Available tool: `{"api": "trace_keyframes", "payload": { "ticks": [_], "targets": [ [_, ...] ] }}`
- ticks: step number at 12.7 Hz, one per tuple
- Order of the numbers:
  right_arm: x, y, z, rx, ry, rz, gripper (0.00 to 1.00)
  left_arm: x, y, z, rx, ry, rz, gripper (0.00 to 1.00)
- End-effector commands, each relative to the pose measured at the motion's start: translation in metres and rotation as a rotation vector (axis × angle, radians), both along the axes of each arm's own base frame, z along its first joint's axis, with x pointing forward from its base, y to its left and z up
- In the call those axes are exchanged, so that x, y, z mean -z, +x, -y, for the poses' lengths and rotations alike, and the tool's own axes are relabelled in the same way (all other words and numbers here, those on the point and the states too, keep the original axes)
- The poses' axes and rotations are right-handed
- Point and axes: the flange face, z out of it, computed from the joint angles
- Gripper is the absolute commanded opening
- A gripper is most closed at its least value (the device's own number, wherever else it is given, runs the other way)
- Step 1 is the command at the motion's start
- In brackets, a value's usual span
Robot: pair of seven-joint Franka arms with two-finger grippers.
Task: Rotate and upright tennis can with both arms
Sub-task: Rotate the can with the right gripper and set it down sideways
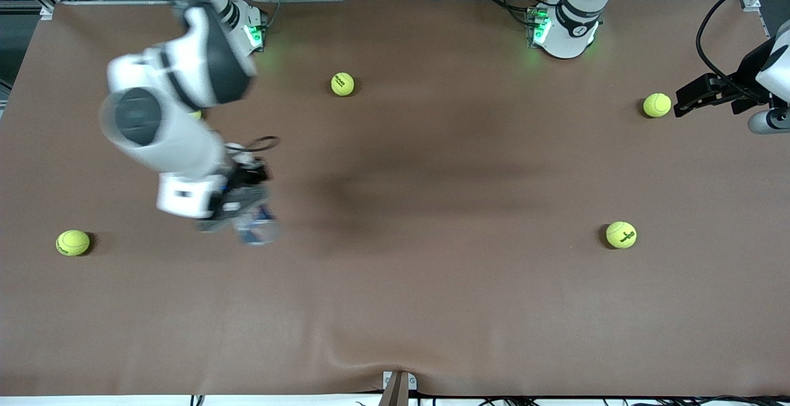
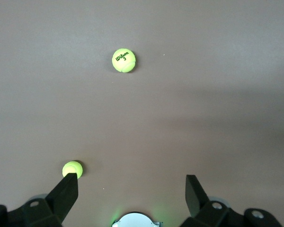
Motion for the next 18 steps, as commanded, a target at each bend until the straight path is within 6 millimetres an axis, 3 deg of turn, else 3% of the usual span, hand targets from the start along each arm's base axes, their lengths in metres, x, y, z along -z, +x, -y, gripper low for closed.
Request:
{"api": "trace_keyframes", "payload": {
  "ticks": [1,2,4,6,9,12,15,17,18],
  "targets": [
    [0.066,-0.008,-0.081,-0.129,0.009,0.055,0.45,-0.007,0.001,-0.002,0.012,-0.012,0.015,1.0],
    [0.088,-0.013,-0.102,-0.172,0.013,0.079,0.45,-0.007,0.001,-0.002,0.012,-0.012,0.015,1.0],
    [0.119,-0.018,-0.126,-0.366,-0.03,0.14,0.45,-0.007,0.001,-0.003,0.01,-0.012,0.015,1.0],
    [0.129,-0.011,-0.129,-0.58,-0.097,0.233,0.45,-0.006,0.001,-0.002,0.012,-0.012,0.013,1.0],
    [0.166,-0.014,-0.149,-0.804,-0.112,0.327,0.52,-0.006,0.001,-0.003,0.01,-0.012,0.013,1.0],
    [0.194,-0.039,-0.177,-0.891,-0.104,0.335,0.52,-0.006,0.001,-0.002,0.012,-0.012,0.012,1.0],
    [0.223,-0.048,-0.18,-0.913,-0.089,0.351,0.56,-0.004,0.002,-0.001,0.011,-0.016,0.008,1.0],
    [0.243,-0.054,-0.179,-0.923,-0.063,0.38,0.66,0.001,0.004,-0.001,0.011,-0.022,0.001,1.0],
    [0.25,-0.055,-0.178,-0.925,-0.053,0.393,0.78,0.006,0.008,0.0,0.012,-0.025,-0.004,1.0]
  ]
}}
